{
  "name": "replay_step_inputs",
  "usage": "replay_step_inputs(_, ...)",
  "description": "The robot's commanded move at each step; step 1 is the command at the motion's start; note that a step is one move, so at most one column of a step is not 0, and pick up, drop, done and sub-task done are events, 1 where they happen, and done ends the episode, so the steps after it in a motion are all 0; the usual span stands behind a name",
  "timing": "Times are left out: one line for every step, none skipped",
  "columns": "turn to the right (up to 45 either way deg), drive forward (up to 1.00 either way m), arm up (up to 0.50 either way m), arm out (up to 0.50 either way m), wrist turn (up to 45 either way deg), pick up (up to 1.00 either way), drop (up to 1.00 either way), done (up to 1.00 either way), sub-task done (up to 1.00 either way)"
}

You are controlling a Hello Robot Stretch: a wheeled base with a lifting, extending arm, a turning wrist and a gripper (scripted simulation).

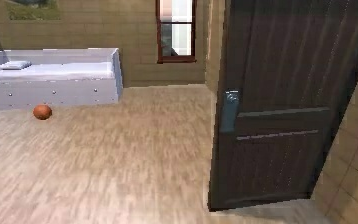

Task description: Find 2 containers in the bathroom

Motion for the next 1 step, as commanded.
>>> replay_step_inputs(-3.0,0.00,0.00,0.00,0.0,0.00,0.00,0.00,0.00)
